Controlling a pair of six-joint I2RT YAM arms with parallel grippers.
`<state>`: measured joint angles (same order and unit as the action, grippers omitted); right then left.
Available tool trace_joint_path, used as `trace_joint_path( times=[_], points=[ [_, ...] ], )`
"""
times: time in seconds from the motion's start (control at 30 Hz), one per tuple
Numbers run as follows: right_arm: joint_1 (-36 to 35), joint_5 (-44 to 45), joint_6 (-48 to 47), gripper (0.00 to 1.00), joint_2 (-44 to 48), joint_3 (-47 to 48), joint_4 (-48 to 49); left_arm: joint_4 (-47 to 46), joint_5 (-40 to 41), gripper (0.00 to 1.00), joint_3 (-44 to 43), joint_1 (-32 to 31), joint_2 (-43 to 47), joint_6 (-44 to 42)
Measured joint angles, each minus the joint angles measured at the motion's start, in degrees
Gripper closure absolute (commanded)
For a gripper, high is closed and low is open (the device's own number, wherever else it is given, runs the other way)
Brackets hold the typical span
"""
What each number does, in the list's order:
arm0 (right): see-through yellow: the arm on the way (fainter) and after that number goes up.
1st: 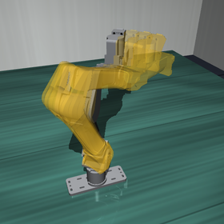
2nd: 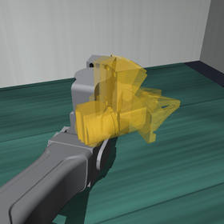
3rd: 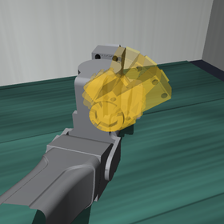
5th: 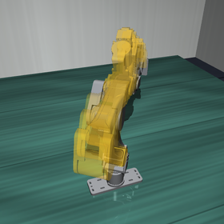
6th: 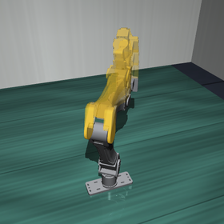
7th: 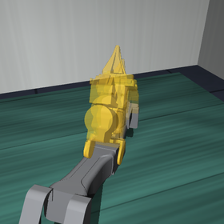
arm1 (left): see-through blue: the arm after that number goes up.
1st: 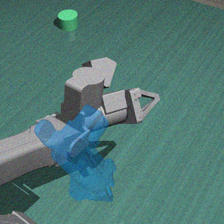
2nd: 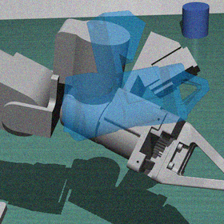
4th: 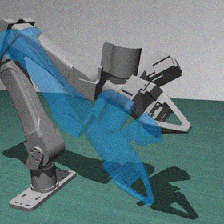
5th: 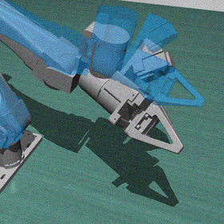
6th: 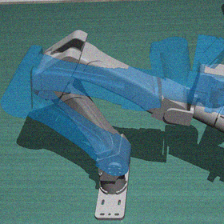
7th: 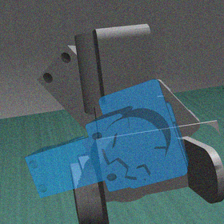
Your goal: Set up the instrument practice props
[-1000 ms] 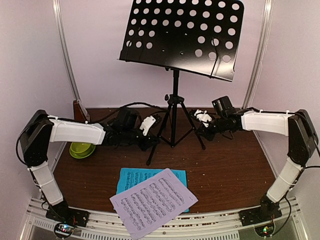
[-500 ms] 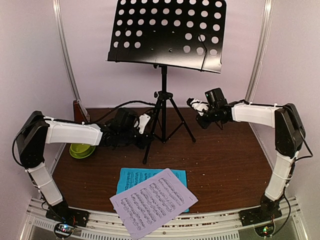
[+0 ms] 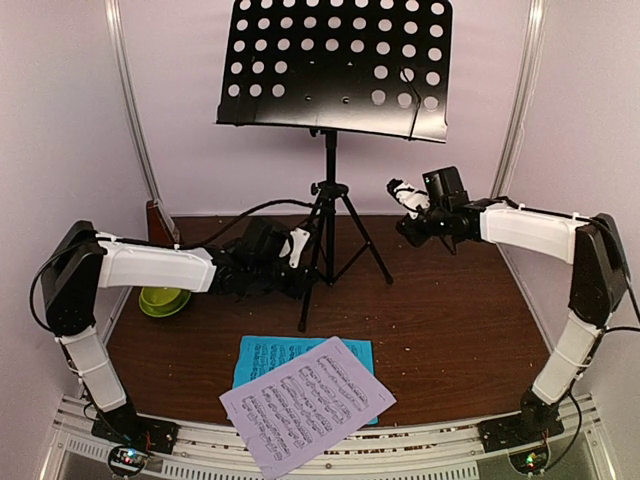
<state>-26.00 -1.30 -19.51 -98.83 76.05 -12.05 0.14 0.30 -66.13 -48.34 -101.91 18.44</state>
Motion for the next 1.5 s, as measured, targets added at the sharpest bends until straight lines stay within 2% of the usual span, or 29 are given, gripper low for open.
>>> trace_joint_path(
  times=[0.13,0.23,0.5,0.73,0.87,1.07,1.27,1.5],
  points=[
    [0.00,-0.85,3.10,0.35,6.91,-3.69,0.61,-0.31,0.37,0.88,-0.57,-0.96,-0.61,2.47],
    [0.00,-1.86,5.03,0.32,10.40,-5.68,0.83,-0.66,0.72,0.81,-1.66,-1.99,-1.70,4.13],
    [0.00,-4.33,10.58,0.24,15.26,-11.41,0.26,-3.76,-0.50,0.55,-2.91,-5.75,-5.55,7.10],
    [0.00,-6.56,15.54,0.24,19.34,-13.53,-2.38,-6.78,-4.20,0.32,-1.99,-6.58,-5.81,8.50],
    [0.00,-9.49,20.41,0.25,22.16,-13.94,-4.90,-5.16,-6.10,0.30,1.09,-6.62,-2.86,7.13],
    [-0.02,-17.90,30.49,0.27,25.44,-17.55,-8.70,1.84,-9.05,0.30,4.00,-6.36,6.12,4.96],
    [-0.79,-28.33,40.17,0.29,29.22,-28.13,-11.91,6.05,-12.20,0.32,12.76,-6.36,15.58,5.14],
    [-4.76,-37.59,48.15,0.32,30.80,-38.62,-11.04,10.34,-13.75,0.33,21.14,-6.36,18.53,7.13]
  ],
)
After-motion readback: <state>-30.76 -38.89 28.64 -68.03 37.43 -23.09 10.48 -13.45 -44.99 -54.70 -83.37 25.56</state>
